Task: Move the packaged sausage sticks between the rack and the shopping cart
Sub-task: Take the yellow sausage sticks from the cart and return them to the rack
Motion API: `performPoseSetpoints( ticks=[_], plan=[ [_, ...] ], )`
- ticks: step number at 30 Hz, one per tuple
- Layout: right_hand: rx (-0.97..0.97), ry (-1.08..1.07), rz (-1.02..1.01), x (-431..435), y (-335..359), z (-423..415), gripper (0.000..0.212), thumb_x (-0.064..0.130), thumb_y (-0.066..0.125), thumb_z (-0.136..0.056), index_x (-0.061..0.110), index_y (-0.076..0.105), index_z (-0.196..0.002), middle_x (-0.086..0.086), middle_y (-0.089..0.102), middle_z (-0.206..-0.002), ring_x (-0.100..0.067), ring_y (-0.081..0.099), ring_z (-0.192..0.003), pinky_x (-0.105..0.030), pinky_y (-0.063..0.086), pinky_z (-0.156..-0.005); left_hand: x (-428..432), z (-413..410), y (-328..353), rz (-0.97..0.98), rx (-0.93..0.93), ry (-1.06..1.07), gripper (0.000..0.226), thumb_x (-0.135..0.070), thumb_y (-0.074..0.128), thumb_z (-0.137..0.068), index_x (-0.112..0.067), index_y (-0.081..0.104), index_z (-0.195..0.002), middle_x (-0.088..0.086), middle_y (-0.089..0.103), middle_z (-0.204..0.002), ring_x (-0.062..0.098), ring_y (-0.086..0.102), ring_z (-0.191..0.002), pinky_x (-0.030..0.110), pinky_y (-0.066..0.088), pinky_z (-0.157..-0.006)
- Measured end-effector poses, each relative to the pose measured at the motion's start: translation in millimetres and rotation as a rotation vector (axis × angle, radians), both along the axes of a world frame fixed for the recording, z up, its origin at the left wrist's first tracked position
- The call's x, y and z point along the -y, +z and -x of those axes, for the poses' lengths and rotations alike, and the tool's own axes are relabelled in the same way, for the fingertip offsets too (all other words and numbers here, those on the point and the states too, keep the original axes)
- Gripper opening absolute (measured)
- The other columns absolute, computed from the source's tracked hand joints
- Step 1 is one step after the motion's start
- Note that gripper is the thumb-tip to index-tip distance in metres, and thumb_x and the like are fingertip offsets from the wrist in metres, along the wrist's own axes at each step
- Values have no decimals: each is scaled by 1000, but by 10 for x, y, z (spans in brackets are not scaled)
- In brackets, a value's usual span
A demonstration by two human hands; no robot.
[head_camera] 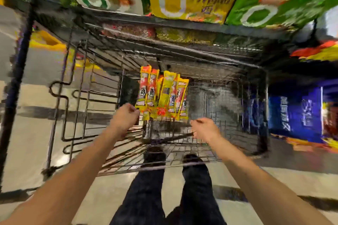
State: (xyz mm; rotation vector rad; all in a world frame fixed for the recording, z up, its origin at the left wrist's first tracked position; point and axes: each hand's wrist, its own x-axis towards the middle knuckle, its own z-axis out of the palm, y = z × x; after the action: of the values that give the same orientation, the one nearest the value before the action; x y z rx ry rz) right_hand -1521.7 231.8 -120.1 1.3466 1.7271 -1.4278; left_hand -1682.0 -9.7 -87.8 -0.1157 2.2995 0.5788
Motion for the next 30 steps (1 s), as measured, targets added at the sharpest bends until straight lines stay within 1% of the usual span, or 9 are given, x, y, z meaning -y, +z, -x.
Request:
performPoseSetpoints(
  ticks=[4,6,8,10,14,22,26,28,30],
  plan=[
    [23,18,-88,86,-507,293,22,34,61,-87,17,60,-73,-5,65,-73,-28,62,-72,-36,50,-68,-304,387,-534,137,-31,-217,47,-41,58,-91,-7,51,-123,20,63,-119,37,59,-111,38,46,-87],
    [71,82,-83,170,-767,476,23,38,58,-90,17,65,-96,-4,67,-89,-23,60,-80,-34,48,-72,-361,466,-803,102,-45,-260,50,-35,61,-88,-9,45,-128,19,61,-121,39,58,-110,43,49,-91],
    [123,167,-78,254,-1059,663,42,44,57,-92,17,56,-126,-6,64,-112,-25,60,-97,-35,50,-84,-381,490,-1075,108,-66,-328,54,-35,61,-87,-13,39,-131,18,56,-123,40,58,-109,45,50,-89],
    [147,191,-112,352,-1323,813,56,46,60,-92,15,50,-137,-10,60,-127,-31,59,-112,-34,48,-90,-391,487,-1316,139,-77,-355,61,-39,61,-88,-13,33,-136,17,52,-126,39,57,-110,45,49,-85],
    [98,95,-240,549,-1780,998,46,36,62,-89,2,56,-119,-19,67,-113,-34,64,-107,-32,45,-76,-409,480,-1687,157,-103,-325,81,-43,63,-86,-15,19,-148,14,45,-135,36,52,-118,48,49,-89],
    [-4,-181,-121,693,-2073,1095,44,44,66,-86,14,67,-118,-10,68,-110,-29,62,-107,-35,48,-90,-524,518,-1875,206,-169,-320,101,-45,65,-86,-12,-2,-154,18,38,-138,36,48,-121,46,47,-83],
    [-63,-210,-96,732,-2007,1029,41,47,66,-86,17,69,-114,-9,69,-115,-28,62,-106,-39,49,-93,-510,548,-1836,138,-43,-161,100,-41,64,-84,-17,-3,-154,18,39,-142,38,49,-121,44,44,-91],
    [-40,-280,-82,731,-1904,1000,38,46,63,-88,17,67,-113,-10,67,-114,-30,61,-105,-43,50,-92,-491,567,-1768,51,25,25,89,-34,60,-81,-21,6,-152,17,51,-131,38,56,-110,42,46,-89],
    [3,-369,-43,713,-1795,978,42,49,61,-89,18,61,-117,-10,64,-116,-32,62,-104,-48,53,-91,-463,580,-1645,-66,65,231,75,-23,52,-81,-17,17,-148,13,62,-105,32,62,-85,39,49,-73]
  ],
)
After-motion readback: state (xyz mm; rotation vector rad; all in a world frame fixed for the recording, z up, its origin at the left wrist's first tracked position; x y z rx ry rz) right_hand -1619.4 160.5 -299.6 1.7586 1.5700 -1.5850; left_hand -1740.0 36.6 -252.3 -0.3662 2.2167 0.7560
